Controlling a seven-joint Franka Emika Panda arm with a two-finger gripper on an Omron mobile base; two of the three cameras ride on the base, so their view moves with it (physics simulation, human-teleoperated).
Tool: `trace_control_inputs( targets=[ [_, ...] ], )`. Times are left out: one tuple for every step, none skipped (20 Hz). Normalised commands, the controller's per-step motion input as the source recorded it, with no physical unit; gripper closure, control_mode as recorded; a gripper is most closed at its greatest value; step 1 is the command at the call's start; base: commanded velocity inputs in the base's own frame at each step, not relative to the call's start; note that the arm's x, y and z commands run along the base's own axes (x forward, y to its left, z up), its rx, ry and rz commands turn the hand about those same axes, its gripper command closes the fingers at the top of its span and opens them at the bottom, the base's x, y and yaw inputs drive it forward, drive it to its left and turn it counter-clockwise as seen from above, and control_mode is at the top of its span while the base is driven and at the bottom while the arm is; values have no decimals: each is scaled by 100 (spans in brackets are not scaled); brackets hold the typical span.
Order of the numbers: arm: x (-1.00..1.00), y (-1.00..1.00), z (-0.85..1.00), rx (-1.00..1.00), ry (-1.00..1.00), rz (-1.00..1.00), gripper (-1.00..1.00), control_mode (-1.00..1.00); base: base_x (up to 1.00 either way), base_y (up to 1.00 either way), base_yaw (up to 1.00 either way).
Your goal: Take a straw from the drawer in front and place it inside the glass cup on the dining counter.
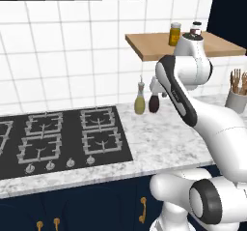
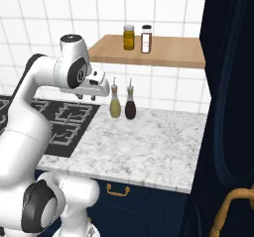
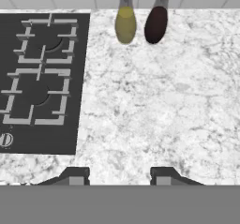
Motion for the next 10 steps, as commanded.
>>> trace_control_inputs(
  targets=[
    [0, 0, 0, 0, 0, 0, -100, 100, 0, 0, 0],
    [0, 0, 0, 0, 0, 0, -100, 100, -2, 0, 0],
    [0, 0, 0, 0, 0, 0, -100, 100, -13, 10, 0],
    [0, 0, 0, 0, 0, 0, -100, 100, -17, 27, -2],
    [0, 0, 0, 0, 0, 0, -100, 100, -24, 24, -13],
    [0, 0, 0, 0, 0, 0, -100, 100, -47, 33, -26],
    [0, 0, 0, 0, 0, 0, -100, 100, -33, 38, -35],
    [0, 0, 0, 0, 0, 0, -100, 100, -35, 59, -40],
    [0, 0, 0, 0, 0, 0, -100, 100, -33, 62, -42],
    [0, 0, 0, 0, 0, 0, -100, 100, -32, 48, -41]
  ],
)
